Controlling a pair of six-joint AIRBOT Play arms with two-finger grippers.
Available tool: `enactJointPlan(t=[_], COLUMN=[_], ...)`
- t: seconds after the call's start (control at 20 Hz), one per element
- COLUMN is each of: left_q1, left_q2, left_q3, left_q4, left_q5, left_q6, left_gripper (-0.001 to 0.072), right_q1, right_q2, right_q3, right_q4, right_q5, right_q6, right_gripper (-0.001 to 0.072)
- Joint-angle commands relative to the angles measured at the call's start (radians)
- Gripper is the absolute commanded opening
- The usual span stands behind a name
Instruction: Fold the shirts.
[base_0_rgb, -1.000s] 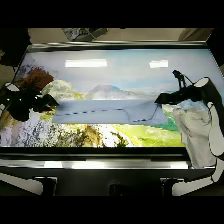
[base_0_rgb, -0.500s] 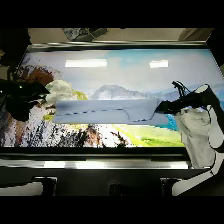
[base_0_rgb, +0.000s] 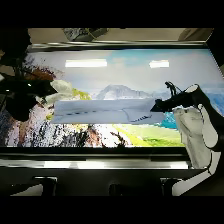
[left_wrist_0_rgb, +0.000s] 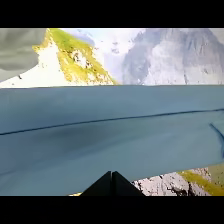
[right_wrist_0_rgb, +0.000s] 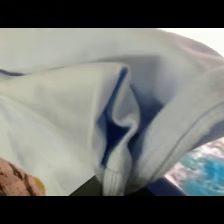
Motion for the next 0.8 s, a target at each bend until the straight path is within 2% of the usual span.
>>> enactJointPlan(t=[0.0, 0.1, 0.2, 0.25, 0.35, 0.45, 0.6, 0.75], left_q1=[-0.187, -0.333, -0.462, -0.515, -0.588, -0.647, -0.733, -0.819], left_q2=[-0.031, -0.122, -0.252, -0.322, -0.441, -0.549, -0.673, -0.777], left_q3=[-0.161, -0.215, -0.156, -0.100, 0.009, 0.127, 0.275, 0.396], left_q4=[-0.090, -0.192, -0.219, -0.219, -0.264, -0.346, -0.456, -0.540], left_q5=[0.204, 0.336, 0.375, 0.373, 0.375, 0.371, 0.371, 0.337], left_q6=[0.016, 0.016, 0.015, 0.010, -0.059, -0.060, -0.108, -0.109], left_gripper=[0.0036, 0.0035, 0.0034, 0.0033, 0.0033, 0.0033, 0.0032, 0.0032], right_q1=[0.005, 0.005, 0.005, 0.005, 0.005, 0.005, 0.005, 0.004], right_q2=[0.144, 0.255, 0.363, 0.416, 0.508, 0.592, 0.697, 0.758], right_q3=[0.001, 0.001, 0.001, 0.001, 0.001, 0.001, 0.001, 0.008], right_q4=[0.017, 0.008, -0.038, -0.065, -0.112, -0.179, -0.228, -0.267], right_q5=[0.065, 0.116, 0.159, 0.184, 0.241, 0.306, 0.337, 0.323], right_q6=[-0.003, 0.013, 0.063, 0.084, 0.110, 0.144, 0.172, 0.206], right_gripper=[0.0047, 0.0047, 0.0047, 0.0047, 0.0047, 0.0048, 0.0048, 0.0049])
